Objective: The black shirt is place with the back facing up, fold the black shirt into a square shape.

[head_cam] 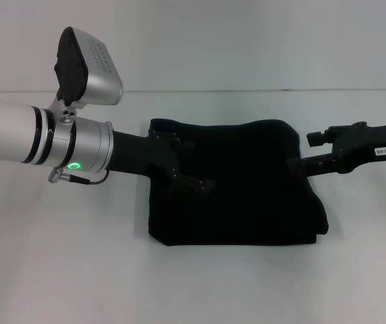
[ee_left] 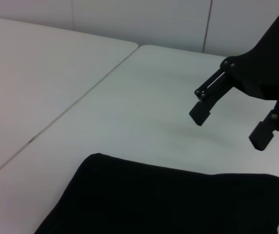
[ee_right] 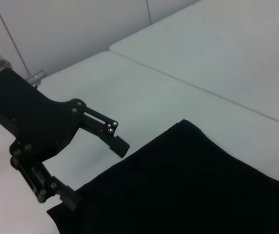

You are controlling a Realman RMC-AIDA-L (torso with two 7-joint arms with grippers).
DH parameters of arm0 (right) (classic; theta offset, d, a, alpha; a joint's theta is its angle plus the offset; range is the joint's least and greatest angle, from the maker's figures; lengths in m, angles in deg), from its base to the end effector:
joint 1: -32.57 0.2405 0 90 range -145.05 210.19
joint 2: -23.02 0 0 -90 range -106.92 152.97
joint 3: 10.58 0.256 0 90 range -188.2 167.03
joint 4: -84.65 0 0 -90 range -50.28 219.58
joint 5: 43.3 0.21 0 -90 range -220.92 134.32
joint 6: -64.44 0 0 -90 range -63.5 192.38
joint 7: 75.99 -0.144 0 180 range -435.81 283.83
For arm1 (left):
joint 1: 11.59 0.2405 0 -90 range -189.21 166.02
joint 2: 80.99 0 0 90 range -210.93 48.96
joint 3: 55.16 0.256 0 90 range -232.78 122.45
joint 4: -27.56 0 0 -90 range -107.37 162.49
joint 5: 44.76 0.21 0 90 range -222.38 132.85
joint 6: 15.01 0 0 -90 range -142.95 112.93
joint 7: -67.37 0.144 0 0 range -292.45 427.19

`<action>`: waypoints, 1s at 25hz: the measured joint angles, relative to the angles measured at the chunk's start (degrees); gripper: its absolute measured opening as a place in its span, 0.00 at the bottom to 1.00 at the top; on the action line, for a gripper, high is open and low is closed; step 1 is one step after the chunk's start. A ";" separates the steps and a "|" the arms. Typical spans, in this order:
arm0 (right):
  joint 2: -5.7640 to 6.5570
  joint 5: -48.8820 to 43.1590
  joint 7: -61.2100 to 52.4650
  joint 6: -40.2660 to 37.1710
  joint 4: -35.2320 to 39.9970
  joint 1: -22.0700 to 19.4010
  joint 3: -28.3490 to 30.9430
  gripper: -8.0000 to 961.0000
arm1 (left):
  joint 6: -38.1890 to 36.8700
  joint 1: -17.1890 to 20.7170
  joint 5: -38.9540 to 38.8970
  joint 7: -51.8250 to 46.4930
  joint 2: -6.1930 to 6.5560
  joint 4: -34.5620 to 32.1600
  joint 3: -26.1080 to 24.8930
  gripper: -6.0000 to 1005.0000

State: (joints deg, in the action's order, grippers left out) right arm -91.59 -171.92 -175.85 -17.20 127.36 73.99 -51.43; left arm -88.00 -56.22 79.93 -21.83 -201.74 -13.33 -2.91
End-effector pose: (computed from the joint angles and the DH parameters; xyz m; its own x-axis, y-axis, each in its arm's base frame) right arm 0.2350 0.3992 0.0347 0.8339 -0.4686 -0.2917 -0.5395 -0.8035 -0.2516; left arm -0.1880 0.4006 -0.0353 0.9486 0.2349 0.2121 0.2848 -0.9259 -0.2481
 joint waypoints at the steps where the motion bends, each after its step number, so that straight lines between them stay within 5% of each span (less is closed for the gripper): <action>1: -0.11 -0.01 0.00 0.34 -0.11 0.01 -0.16 0.95 | 0.17 0.12 0.10 0.03 0.03 -0.03 0.06 0.93; 25: -0.18 -0.04 -0.04 0.75 -0.19 -1.20 -2.35 0.95 | -0.50 0.78 2.57 -0.35 -0.47 -0.29 0.21 0.93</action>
State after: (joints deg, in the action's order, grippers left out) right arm -91.76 -171.96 -175.89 -16.44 127.17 72.79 -53.78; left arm -88.50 -55.45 82.50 -22.19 -202.22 -13.63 -2.70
